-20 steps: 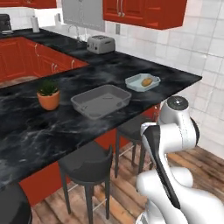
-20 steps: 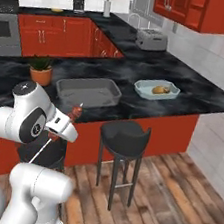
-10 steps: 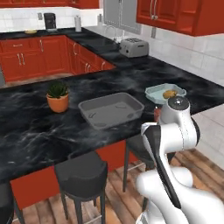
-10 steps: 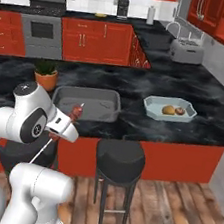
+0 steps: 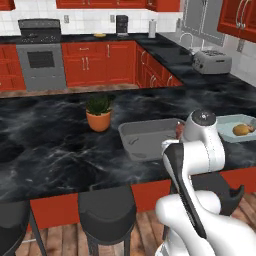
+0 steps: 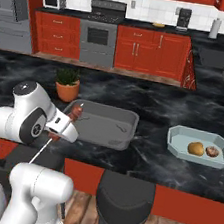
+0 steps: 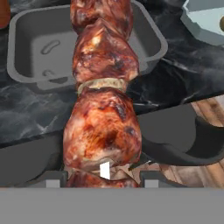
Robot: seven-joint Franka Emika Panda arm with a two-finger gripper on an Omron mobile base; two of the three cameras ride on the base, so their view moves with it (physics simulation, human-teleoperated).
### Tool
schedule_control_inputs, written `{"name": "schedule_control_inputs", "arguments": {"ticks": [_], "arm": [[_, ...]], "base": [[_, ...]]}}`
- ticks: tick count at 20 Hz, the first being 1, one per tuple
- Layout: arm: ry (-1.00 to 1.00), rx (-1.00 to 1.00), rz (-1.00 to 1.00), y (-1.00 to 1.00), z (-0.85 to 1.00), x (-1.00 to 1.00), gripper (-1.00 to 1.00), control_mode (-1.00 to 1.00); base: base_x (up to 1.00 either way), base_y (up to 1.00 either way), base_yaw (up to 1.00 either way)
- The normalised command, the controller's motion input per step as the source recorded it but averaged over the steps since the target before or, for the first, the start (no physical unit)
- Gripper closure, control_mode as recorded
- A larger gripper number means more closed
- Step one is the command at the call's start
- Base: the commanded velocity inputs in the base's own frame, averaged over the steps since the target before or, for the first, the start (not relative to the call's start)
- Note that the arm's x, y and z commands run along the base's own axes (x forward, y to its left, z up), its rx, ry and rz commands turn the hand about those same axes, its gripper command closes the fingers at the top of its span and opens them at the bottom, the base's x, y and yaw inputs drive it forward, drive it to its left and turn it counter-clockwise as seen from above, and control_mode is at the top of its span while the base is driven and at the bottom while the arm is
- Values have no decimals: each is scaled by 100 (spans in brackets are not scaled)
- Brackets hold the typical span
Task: Place the cold items (potato and mushroom) from the fridge in one tupperware on the dining counter. Place the warm items (hot dog and kebab skewer) in the stove area in another tupperware.
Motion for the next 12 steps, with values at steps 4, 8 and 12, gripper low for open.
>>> {"name": "schedule_control_inputs", "arguments": {"ticks": [4, 8, 12], "arm": [[0, 0, 0, 0, 0, 0, 100, 100], [1, 5, 8, -14, 0, 25, 100, -100], [4, 19, 39, -44, 0, 100, 100, -100]], "base": [[84, -68, 34], [72, -47, 23], [0, 0, 0]]}}
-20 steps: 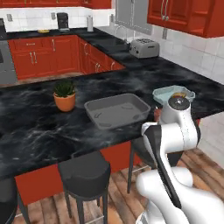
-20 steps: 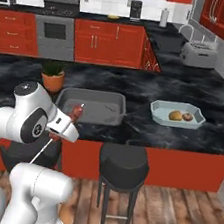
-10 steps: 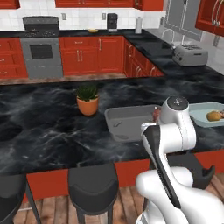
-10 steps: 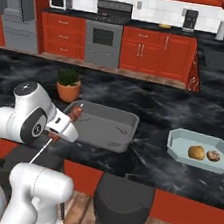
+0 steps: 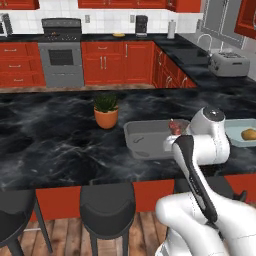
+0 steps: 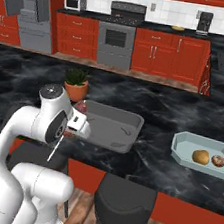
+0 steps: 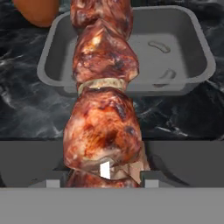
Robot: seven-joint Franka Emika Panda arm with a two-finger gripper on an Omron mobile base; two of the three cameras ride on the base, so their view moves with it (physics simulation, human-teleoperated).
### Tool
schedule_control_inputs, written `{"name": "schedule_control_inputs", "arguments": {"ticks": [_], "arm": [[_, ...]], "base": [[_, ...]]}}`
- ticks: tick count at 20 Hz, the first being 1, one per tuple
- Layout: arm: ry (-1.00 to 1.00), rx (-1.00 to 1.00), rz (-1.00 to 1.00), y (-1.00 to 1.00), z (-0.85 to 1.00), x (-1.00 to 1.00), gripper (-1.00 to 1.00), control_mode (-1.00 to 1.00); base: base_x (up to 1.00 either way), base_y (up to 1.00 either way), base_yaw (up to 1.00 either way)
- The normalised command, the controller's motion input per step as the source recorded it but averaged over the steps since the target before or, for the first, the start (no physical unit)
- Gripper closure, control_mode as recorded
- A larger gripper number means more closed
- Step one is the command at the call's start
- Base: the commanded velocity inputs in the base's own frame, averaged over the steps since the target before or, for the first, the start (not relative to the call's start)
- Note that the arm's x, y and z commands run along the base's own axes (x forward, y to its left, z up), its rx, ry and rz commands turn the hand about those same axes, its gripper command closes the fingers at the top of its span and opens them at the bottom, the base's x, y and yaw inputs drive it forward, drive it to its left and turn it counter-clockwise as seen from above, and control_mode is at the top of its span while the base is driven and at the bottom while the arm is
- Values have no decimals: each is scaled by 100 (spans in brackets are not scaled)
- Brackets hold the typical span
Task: Place the cold items (potato and mushroom) from the fridge in one tupperware on the dining counter. Place the warm items (hot dog and kebab skewer) in the stove area in another tupperware.
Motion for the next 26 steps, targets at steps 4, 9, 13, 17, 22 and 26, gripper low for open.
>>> {"name": "schedule_control_inputs", "arguments": {"ticks": [4, 9, 13, 17, 22, 26], "arm": [[13, 11, 45, -21, 0, 100, 100, -100], [18, 3, 46, -6, 0, 100, 100, -100], [16, 4, 46, -14, 0, 100, 100, -100], [13, 2, 39, -34, -3, 96, 100, -100], [9, 1, 26, -40, -16, 69, 100, -100], [2, 0, 22, -20, -36, 56, 100, -100]], "base": [[0, 0, 0], [0, 0, 0], [0, 0, 0], [0, 0, 0], [0, 0, 0], [0, 0, 0]]}}
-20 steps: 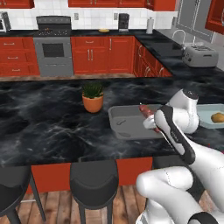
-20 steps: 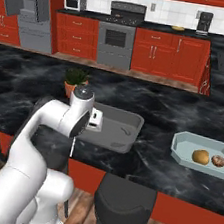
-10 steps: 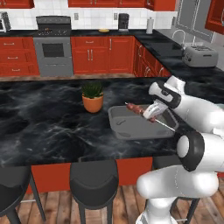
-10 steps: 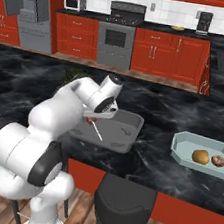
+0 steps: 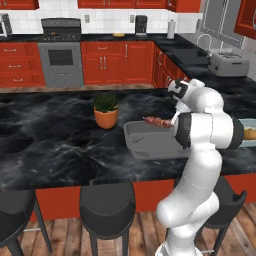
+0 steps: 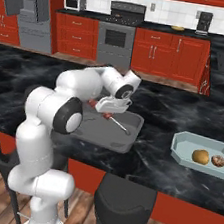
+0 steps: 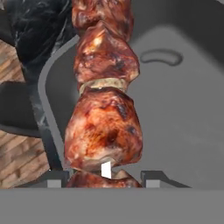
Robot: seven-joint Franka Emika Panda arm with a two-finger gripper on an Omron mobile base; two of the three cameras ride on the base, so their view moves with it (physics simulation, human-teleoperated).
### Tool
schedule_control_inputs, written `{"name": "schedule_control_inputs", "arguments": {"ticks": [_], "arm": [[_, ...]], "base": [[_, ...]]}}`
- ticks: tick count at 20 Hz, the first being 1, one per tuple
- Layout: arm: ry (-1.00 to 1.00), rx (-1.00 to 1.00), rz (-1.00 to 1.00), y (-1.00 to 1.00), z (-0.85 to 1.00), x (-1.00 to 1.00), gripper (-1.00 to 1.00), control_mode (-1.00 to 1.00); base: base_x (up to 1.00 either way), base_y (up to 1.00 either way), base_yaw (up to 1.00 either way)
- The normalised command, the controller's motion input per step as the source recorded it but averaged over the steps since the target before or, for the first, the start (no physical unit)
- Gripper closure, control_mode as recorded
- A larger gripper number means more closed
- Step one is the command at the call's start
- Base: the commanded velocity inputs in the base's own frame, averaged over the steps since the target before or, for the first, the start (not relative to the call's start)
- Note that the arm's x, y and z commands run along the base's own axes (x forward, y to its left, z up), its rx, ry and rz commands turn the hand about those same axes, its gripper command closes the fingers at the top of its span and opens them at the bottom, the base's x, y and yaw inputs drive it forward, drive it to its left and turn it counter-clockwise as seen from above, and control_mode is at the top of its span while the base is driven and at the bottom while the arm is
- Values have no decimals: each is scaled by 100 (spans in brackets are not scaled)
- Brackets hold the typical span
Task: Place the cold items (potato and mushroom) from the fridge in one tupperware on the dining counter. Place the warm items (hot dog and kebab skewer) in the stove area in another tupperware.
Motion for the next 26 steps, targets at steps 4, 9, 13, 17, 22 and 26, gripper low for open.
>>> {"name": "schedule_control_inputs", "arguments": {"ticks": [4, 9, 13, 17, 22, 26], "arm": [[0, -1, 20, -3, -59, 52, 100, -100], [0, -8, 12, 3, -59, 41, 100, -100], [0, -9, 7, 6, -47, 33, 100, -100], [-2, -7, 4, 9, -40, 30, 100, -100], [-2, -3, 3, 6, -41, 20, 100, -100], [-11, 0, 0, 2, -39, -19, -100, -100]], "base": [[0, 0, 0], [0, 0, 0], [0, 0, 0], [0, 0, 0], [0, 0, 0], [0, 0, 0]]}}
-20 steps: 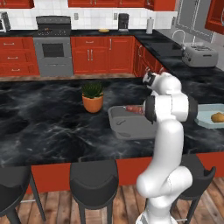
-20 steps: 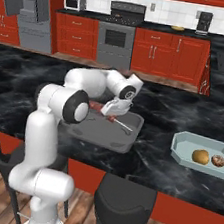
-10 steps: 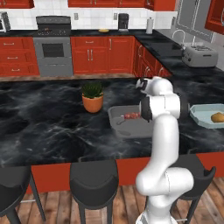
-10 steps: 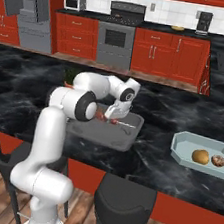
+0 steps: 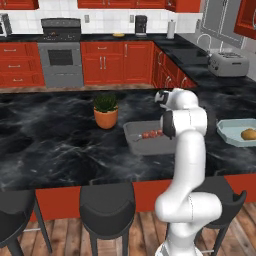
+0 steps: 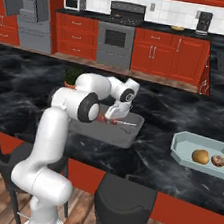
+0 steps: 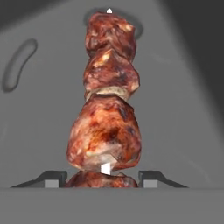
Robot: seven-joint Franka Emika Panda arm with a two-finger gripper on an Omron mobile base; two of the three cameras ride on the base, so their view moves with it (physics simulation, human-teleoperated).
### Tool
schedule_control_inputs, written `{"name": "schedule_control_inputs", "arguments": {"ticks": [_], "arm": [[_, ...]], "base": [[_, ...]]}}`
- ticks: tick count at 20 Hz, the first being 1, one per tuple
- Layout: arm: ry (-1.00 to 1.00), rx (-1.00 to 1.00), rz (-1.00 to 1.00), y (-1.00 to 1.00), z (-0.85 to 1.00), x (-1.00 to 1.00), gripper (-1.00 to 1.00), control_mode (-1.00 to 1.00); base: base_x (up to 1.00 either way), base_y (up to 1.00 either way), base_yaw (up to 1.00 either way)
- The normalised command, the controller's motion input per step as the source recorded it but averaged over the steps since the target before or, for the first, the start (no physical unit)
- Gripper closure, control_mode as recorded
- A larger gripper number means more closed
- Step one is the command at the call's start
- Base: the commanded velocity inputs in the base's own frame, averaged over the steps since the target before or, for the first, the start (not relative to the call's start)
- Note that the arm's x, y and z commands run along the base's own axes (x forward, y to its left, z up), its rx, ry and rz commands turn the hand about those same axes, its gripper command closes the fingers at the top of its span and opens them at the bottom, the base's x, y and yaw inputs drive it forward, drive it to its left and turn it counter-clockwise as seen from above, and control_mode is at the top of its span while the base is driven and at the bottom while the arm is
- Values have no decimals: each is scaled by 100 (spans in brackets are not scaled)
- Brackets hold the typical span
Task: Place the cold items (potato and mushroom) from the fridge in one tupperware on the dining counter. Place the warm items (hot dog and kebab skewer) in the stove area in another tupperware.
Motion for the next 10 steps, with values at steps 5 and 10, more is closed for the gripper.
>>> {"name": "schedule_control_inputs", "arguments": {"ticks": [5, 10], "arm": [[-21, 0, 0, 0, -18, -64, -100, -100], [-8, 0, -4, 12, 10, -40, -100, -100]], "base": [[0, 0, 0], [0, 0, 0]]}}
